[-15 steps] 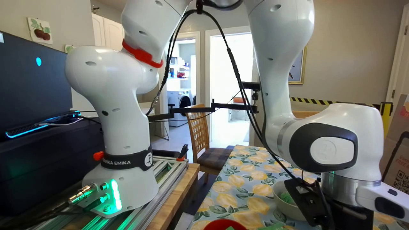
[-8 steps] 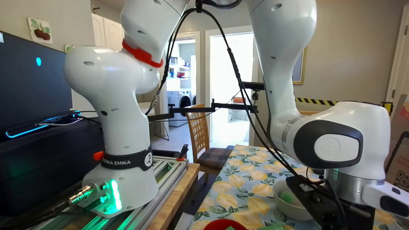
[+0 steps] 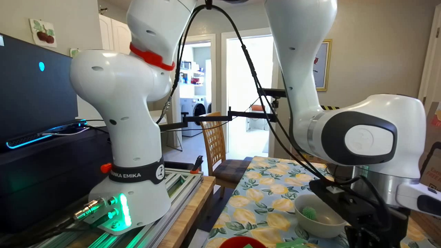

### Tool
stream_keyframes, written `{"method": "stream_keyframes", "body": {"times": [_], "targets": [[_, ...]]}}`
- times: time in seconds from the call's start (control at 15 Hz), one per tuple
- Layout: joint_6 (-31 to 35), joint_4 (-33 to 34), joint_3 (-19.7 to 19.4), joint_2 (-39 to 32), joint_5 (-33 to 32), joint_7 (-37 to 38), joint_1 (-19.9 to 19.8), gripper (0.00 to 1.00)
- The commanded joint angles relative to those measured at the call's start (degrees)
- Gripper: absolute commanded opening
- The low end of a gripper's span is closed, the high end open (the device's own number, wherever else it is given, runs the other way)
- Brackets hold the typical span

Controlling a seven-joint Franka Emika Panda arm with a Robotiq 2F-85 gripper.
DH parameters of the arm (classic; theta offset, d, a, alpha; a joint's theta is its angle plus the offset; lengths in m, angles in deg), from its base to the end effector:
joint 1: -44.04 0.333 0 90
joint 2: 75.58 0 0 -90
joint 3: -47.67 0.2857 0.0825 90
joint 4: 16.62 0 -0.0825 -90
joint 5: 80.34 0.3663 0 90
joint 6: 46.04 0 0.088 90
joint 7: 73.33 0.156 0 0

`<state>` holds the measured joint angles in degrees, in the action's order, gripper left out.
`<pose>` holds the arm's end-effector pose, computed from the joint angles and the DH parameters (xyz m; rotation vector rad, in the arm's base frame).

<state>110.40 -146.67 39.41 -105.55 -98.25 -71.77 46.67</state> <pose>0.4927 -0.0528 0.0642 2.9419 0.2694 -0.1075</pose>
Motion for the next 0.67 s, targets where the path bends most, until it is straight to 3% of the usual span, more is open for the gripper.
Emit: {"method": "stream_keyframes", "body": {"times": [0.0, 0.6], "targets": [[-2.7, -4.9, -2.0, 7.4, -3.5, -1.8, 1.5, 0.0], [-13.2, -12.6, 5.0, 17.6, -4.4, -13.4, -0.2, 0.0]]}}
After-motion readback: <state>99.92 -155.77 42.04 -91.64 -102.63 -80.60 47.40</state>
